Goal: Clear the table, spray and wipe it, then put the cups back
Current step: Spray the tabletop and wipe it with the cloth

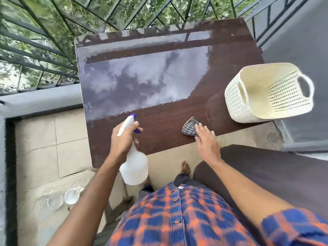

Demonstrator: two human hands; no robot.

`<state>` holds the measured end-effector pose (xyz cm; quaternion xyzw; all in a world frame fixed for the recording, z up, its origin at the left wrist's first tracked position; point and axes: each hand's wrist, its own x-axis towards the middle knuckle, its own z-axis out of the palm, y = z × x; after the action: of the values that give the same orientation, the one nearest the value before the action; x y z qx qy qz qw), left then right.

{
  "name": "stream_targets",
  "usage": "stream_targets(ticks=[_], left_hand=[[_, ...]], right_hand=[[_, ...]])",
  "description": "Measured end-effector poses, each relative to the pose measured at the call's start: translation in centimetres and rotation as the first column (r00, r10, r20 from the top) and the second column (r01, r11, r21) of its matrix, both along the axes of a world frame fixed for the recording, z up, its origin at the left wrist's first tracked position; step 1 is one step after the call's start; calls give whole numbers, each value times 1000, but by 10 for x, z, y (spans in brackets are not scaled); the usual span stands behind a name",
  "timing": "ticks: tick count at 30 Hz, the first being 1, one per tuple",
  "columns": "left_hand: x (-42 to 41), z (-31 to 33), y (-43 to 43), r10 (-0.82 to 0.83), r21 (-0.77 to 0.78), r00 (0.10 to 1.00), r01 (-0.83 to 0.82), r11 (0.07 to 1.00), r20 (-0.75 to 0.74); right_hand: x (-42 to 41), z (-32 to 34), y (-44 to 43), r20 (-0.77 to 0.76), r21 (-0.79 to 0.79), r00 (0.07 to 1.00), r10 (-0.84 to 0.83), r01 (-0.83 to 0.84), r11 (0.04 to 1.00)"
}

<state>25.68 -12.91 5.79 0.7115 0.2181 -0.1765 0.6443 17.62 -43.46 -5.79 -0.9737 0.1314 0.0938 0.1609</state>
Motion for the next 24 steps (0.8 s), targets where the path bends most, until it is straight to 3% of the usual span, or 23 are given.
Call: stream_targets(ticks=[5,7,9,11,14,19,22,24], left_hand=[[-7,1,-18,151,23,989,-151,988,3],[-11,2,-23,197,28,980,-197,980,2],[-20,2,-30,259,47,966,-259,965,1],[-29,4,-37,298,73,954,-297,952,0],[-47,2,-53,388,84,922,-387,918,2],[-64,-2,-82,487,-8,873,-487,873,-38],[-66,-3,-94,456,14,888,-456,890,-61],[-65,-2,-101,430,16,901,-430,903,-63]], right_hand=[[63,3,9,50,88,997,-54,49,995],[95,4,30,39,66,998,47,-49,997],[121,7,60,-1,93,961,278,-276,957],[129,8,98,-17,90,839,544,-541,836],[107,3,130,-31,62,543,839,-837,543],[61,-10,50,130,78,266,955,-963,258],[55,-16,-25,196,112,311,930,-949,294],[60,-15,-64,196,139,445,874,-894,425]])
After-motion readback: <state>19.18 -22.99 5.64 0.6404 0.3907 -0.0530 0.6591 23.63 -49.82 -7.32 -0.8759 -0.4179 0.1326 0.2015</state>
